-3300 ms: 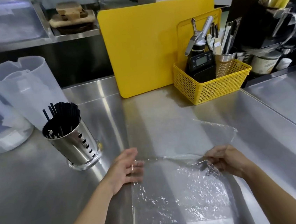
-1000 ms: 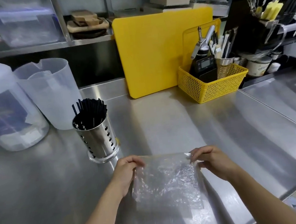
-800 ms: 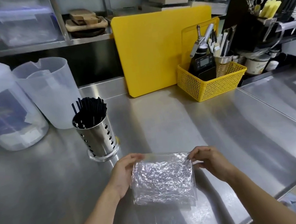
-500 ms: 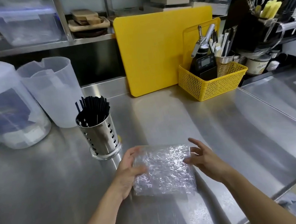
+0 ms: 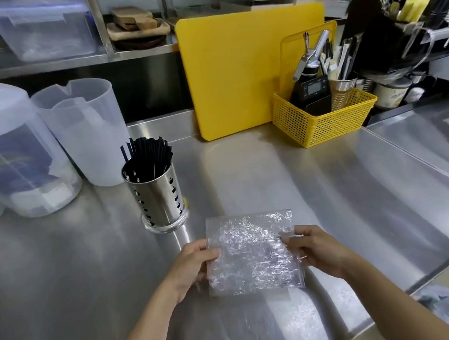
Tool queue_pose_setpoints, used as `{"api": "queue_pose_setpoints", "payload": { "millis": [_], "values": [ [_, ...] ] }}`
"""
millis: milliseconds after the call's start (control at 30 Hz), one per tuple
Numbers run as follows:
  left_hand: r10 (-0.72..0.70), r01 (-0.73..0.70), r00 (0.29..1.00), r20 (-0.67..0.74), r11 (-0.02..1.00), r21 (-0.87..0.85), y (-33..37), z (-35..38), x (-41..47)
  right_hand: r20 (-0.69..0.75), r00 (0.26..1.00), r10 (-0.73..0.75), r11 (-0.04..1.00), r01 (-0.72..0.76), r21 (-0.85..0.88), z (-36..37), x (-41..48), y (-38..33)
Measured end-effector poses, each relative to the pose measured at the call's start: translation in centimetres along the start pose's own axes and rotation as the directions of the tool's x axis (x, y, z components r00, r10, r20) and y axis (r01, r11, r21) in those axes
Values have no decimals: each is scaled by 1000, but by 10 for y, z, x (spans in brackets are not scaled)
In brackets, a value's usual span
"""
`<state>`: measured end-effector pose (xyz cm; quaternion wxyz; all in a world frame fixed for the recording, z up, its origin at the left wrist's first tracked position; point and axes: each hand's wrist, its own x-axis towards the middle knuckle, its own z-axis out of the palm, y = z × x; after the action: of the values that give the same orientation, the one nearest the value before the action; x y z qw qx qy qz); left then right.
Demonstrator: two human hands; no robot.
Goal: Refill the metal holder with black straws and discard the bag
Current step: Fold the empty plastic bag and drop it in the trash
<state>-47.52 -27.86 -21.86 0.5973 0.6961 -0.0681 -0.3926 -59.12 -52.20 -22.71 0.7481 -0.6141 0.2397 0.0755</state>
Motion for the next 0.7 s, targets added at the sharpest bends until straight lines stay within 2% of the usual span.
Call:
{"api": "queue_pose_setpoints", "payload": {
  "millis": [67, 167, 267, 400, 533, 600, 700],
  "values": [
    [30, -31, 999, 11, 999, 17, -1, -2, -2, 0, 1000, 3, 1000, -3, 23, -2, -2, 4],
    [97, -90, 994, 52, 988, -122, -5, -1, -4, 46, 999, -14, 993, 8, 116, -8, -5, 15],
    [135, -134, 991, -13, 957, -257, -10, 3, -3, 116, 992, -50, 972, 22, 232, -11, -12, 18],
    [122, -128, 992, -38, 953, -275, -14, 12, -4, 77, 993, -89, 967, 68, 245, -17, -19, 22],
    [125, -114, 992, 8, 928, -354, -11, 25, -8, 114, 988, -104, 935, 58, 351, -24, -25, 25],
    [115, -104, 993, 16, 945, -311, -12, 35, -5, 87, 989, -123, 935, 86, 344, -29, -33, 25],
    [97, -95, 995, 4, 983, -156, -12, 54, 1, -26, 990, -139, 940, 140, 311, -41, -42, 23]
  ]
}}
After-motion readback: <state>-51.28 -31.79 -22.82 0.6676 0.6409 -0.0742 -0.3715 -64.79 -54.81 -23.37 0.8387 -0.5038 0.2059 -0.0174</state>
